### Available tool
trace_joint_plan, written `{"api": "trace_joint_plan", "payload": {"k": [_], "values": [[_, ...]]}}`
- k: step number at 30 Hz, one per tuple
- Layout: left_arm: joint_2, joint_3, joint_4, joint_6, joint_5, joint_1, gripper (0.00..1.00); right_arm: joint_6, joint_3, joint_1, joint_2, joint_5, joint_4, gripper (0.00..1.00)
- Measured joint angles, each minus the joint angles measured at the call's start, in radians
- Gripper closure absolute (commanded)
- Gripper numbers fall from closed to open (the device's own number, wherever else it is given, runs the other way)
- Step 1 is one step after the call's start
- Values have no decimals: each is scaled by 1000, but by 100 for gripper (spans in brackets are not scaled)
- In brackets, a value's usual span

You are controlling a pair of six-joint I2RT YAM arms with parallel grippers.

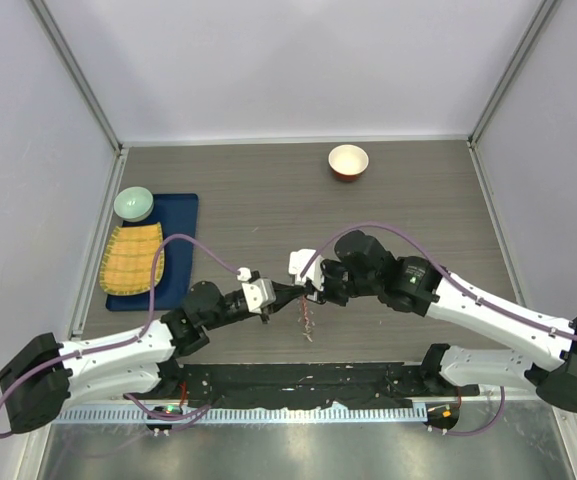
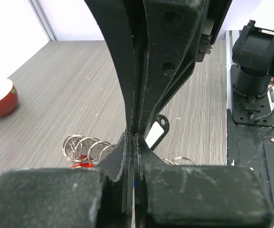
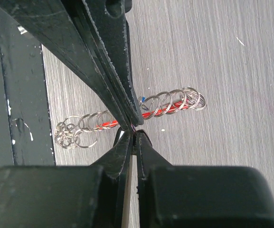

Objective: Put the keys on the keyring

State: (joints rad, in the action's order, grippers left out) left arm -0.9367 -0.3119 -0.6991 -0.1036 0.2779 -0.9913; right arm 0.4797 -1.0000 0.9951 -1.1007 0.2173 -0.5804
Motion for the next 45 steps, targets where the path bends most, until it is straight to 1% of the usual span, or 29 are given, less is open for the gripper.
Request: {"api": "trace_joint_plan", "payload": {"k": [3, 8, 10, 11, 12, 14, 17, 20, 22, 23, 25, 26, 29, 33, 35, 39, 45], "values": [[12, 17, -15, 5, -23, -2, 100, -36, 39, 3, 24, -13, 56, 90], [31, 46, -51, 21, -47, -4, 100, -93, 116, 5, 76, -26, 158, 90], [42, 59, -65, 23, -55, -4, 100, -114, 142, 5, 95, -33, 193, 87], [48, 65, -67, 24, -60, -4, 100, -123, 155, 4, 105, -39, 207, 83], [52, 70, -68, 25, -64, -4, 100, -134, 167, 4, 113, -40, 221, 83], [56, 77, -69, 25, -89, -2, 100, -151, 188, 4, 126, -45, 224, 84], [61, 85, -83, 26, -121, 1, 100, -171, 217, 4, 128, -49, 221, 92], [63, 95, -113, 27, -139, 2, 100, -192, 256, 4, 127, -47, 222, 91], [63, 96, -128, 30, -145, 2, 100, -204, 271, 3, 123, -45, 223, 89], [63, 96, -134, 34, -146, 2, 100, -209, 275, 3, 123, -45, 227, 84], [61, 96, -145, 39, -146, 2, 100, -223, 282, 3, 124, -46, 241, 78], [60, 97, -156, 40, -146, 2, 100, -225, 287, 3, 127, -52, 259, 73], [51, 99, -176, 43, -143, 2, 100, -230, 311, 2, 167, -73, 306, 67], [49, 102, -182, 43, -126, 2, 100, -230, 329, -23, 247, -74, 375, 64], [49, 102, -183, 42, -113, 2, 100, -232, 329, -48, 260, -58, 417, 62], [49, 102, -183, 39, -84, 2, 100, -244, 329, -107, 239, 13, 460, 61], [51, 102, -179, 19, -39, 2, 100, -250, 329, -170, 190, 154, 476, 61]]}}
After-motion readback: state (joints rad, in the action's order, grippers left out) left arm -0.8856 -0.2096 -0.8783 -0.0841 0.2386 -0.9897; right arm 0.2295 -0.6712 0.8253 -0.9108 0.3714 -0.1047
